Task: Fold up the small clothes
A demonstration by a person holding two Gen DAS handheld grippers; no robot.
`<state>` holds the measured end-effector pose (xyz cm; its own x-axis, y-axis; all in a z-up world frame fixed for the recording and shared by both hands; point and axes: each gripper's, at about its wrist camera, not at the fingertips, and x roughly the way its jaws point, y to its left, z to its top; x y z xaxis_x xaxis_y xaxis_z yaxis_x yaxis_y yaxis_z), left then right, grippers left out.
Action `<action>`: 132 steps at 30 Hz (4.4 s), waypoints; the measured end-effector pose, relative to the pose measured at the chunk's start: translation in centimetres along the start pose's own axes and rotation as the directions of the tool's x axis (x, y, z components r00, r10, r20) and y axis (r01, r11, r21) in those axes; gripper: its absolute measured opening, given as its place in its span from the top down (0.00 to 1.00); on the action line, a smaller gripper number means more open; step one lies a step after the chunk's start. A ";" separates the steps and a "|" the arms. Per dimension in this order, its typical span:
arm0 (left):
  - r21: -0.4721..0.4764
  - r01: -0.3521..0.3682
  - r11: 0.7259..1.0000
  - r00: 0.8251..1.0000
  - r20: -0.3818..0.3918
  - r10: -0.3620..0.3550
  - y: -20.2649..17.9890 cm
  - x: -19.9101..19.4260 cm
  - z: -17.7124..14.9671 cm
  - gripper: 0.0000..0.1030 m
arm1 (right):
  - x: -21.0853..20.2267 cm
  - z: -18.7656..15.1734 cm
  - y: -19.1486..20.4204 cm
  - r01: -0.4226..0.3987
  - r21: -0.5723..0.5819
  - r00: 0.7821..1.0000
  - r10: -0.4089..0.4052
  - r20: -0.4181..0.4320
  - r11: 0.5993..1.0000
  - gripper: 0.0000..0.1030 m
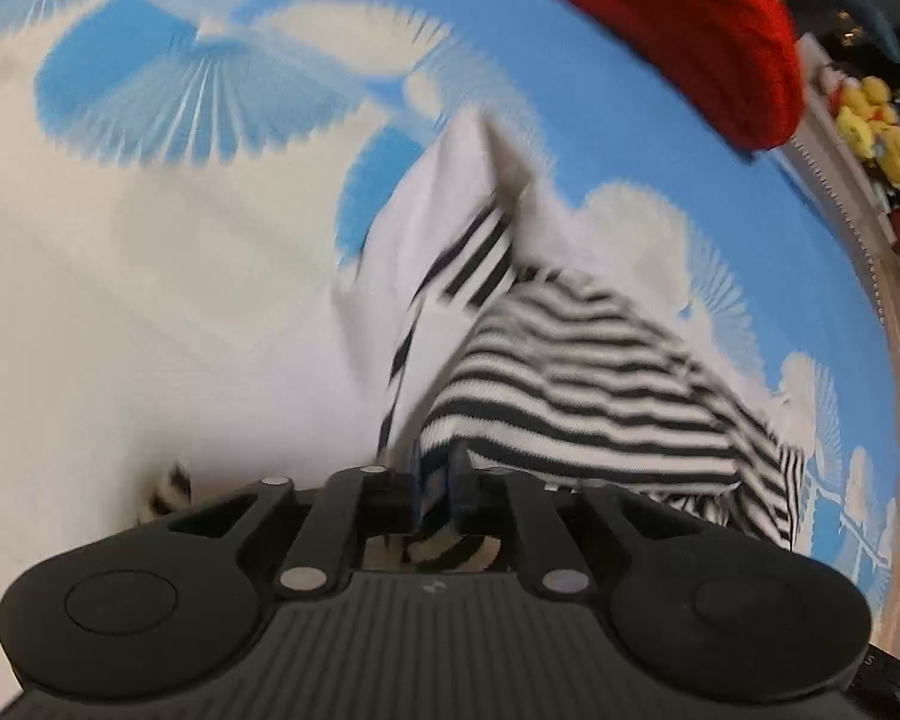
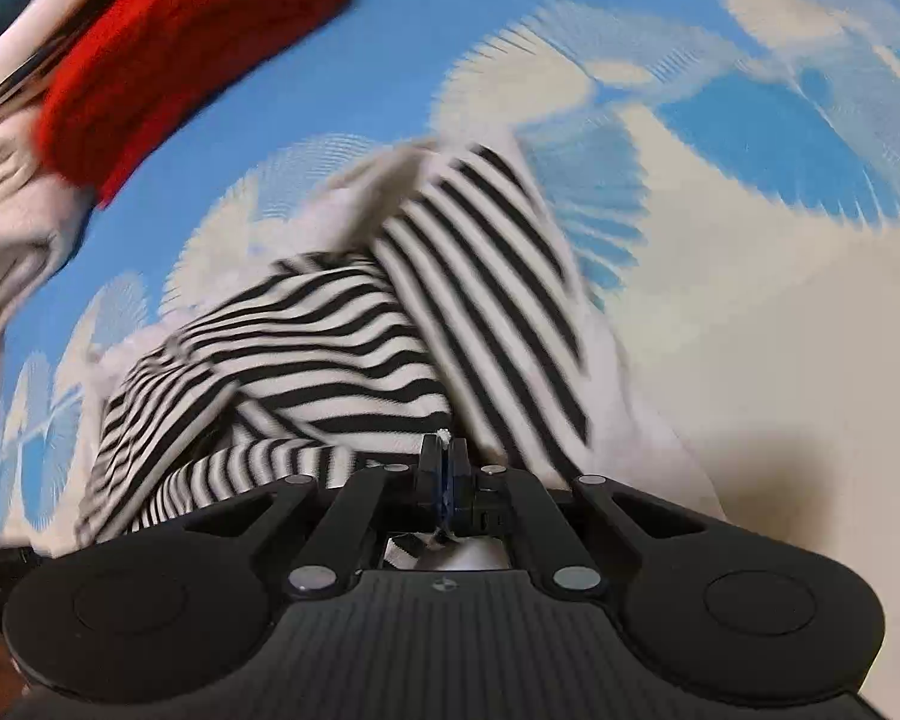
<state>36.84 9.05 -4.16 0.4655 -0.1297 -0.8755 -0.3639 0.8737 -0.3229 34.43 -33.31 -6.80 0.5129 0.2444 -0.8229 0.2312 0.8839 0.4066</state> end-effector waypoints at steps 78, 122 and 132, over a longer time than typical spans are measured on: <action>0.153 0.036 0.988 0.997 -0.077 -0.024 13.1 -13.8 -18.3 0.28 | -16.8 -21.2 -12.3 0.063 0.125 0.997 -0.067 0.024 0.990 0.42; 0.245 0.158 0.957 0.987 -0.030 -0.155 12.5 -16.5 -18.5 0.94 | -21.4 -22.9 -10.8 -0.079 0.025 0.980 0.073 0.188 0.997 0.96; 0.275 0.264 0.925 0.960 0.016 -0.279 13.9 -21.5 -20.3 0.94 | -26.5 -25.2 -10.5 -0.130 -0.004 0.952 0.126 0.278 0.991 0.96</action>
<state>5.42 14.50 2.83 0.5612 -0.3606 -0.7450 0.0081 0.9024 -0.4307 -2.38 -39.04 0.75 0.7476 0.2335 -0.6218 0.1588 0.8462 0.5087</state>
